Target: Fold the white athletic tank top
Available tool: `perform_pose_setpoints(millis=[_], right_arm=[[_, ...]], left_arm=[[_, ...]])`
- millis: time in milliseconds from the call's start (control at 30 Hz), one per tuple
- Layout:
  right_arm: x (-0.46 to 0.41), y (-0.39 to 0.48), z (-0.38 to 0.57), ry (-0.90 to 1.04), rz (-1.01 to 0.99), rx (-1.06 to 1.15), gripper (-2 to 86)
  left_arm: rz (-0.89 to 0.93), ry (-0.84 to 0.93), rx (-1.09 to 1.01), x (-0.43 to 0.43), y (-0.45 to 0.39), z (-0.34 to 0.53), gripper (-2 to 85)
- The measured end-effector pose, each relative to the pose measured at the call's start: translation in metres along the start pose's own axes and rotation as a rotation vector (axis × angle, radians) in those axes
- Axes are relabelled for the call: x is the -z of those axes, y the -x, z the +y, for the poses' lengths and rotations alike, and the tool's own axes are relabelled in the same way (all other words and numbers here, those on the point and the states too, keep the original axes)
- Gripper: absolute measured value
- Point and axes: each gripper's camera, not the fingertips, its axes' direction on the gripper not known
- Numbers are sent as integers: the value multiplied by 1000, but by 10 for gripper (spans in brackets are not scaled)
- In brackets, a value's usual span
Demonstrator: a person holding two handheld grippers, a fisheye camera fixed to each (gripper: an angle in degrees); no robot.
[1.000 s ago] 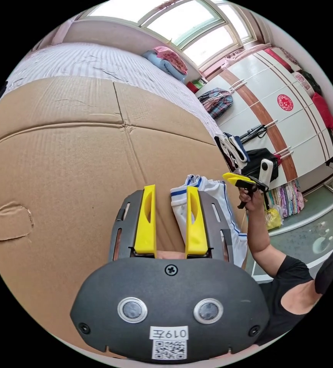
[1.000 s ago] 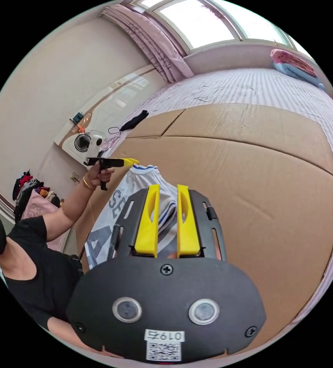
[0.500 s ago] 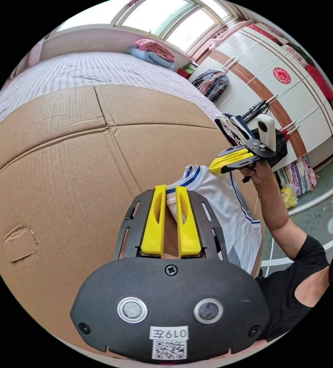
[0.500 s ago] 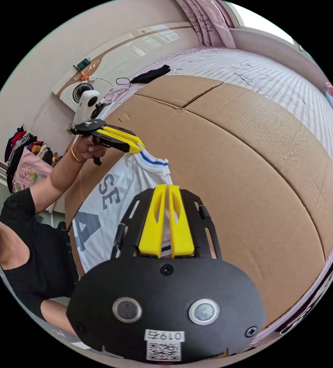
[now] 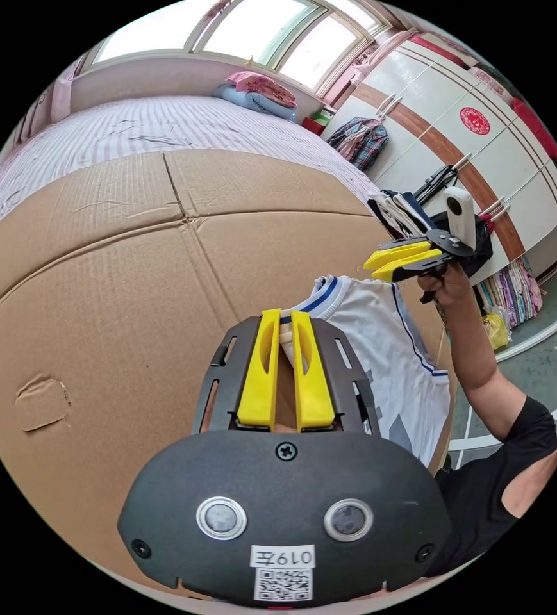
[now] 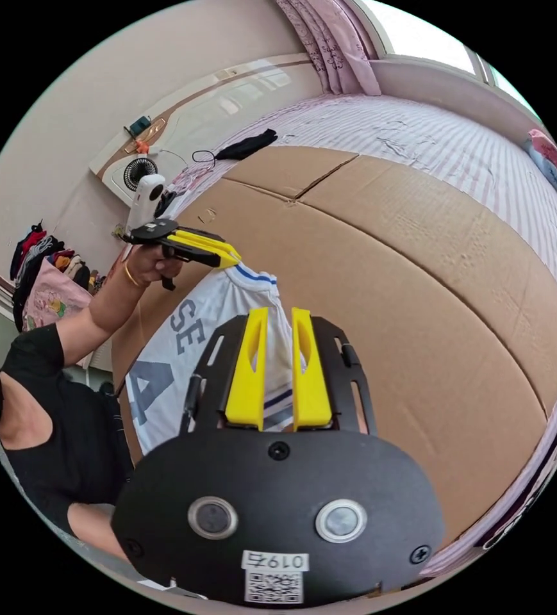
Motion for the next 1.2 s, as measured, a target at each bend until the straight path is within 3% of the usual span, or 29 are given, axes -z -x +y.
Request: perform_pose_setpoints(millis=[233,467,900,1200], right_arm=[[27,-13,34,78,10,-83,73],[35,-14,51,56,-13,-89,27],[87,7,116,-103,-25,-154,78],[74,29,163,-43,-29,-173,42]], left_arm=[[9,0,10,2,1,-3,13],[11,1,19,5,-1,-1,15],[-5,-13,30,18,-14,14,9],[-51,-6,20,29,-31,37,7]])
